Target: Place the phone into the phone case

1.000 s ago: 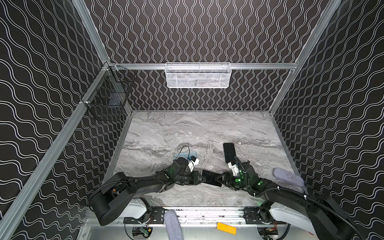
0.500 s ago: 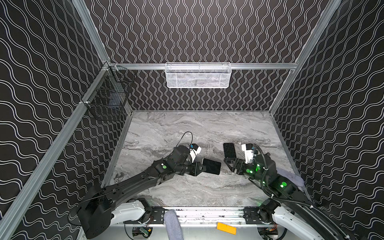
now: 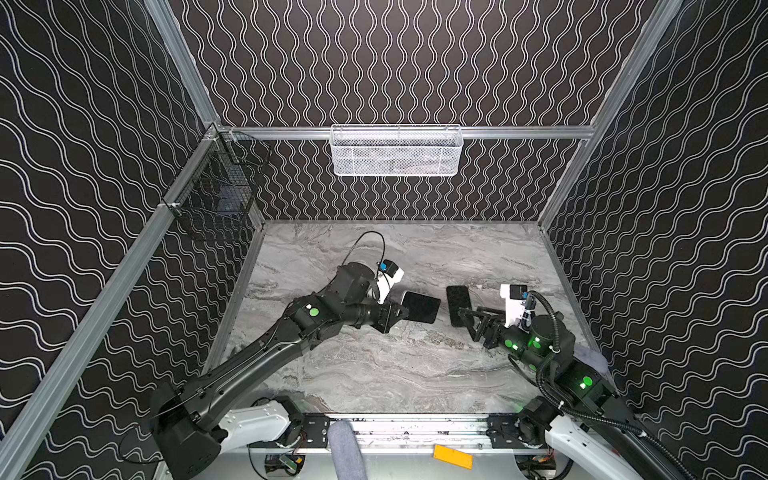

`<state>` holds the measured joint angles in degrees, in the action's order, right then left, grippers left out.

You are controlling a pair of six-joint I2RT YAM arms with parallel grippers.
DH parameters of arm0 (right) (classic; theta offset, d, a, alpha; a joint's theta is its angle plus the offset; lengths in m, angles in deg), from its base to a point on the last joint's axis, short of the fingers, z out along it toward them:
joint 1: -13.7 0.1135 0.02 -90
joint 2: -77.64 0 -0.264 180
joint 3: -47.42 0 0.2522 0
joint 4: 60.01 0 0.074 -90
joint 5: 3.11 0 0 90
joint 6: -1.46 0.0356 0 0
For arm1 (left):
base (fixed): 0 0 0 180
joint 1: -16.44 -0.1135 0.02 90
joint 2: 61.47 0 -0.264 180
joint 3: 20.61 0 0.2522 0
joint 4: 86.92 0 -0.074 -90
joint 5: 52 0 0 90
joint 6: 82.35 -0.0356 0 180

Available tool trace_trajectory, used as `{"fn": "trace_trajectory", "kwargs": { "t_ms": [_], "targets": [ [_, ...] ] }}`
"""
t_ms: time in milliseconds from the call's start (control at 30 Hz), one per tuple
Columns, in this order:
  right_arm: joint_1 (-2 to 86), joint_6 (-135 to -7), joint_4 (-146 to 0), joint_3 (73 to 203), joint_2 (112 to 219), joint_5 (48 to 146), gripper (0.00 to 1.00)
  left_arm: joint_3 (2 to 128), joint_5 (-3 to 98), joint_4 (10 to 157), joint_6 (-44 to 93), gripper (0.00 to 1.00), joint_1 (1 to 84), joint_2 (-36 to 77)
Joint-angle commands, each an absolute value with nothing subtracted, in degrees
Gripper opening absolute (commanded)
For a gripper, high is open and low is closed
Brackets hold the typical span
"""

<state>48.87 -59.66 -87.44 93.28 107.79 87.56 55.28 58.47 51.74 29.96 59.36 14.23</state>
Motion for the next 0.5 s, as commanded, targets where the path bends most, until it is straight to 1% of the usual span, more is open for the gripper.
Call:
{"fn": "trace_trajectory", "kwargs": {
  "t_ms": [0,167,267,367,467],
  "targets": [
    [48.6,-61.7,-84.0,92.3,108.5,88.4,0.84,55.7,63.8,55.2,28.7,0.0,57.0,14.3],
    [46.8,-62.0,-78.2,91.6,112.6,100.3,0.87,55.7,69.8,56.7,29.9,0.0,51.9,14.8],
    [43.3,-60.3,-73.1,90.8,114.8,108.8,0.88,54.9,73.0,58.5,31.5,0.0,49.4,14.2],
    [35.3,-55.6,-65.6,89.2,116.5,119.8,0.88,53.6,77.1,61.5,34.3,0.0,46.7,14.1],
    [26.6,-48.3,-56.2,86.9,118.1,130.3,0.88,52.8,80.4,63.6,36.0,0.0,45.3,14.3]
  ]
}}
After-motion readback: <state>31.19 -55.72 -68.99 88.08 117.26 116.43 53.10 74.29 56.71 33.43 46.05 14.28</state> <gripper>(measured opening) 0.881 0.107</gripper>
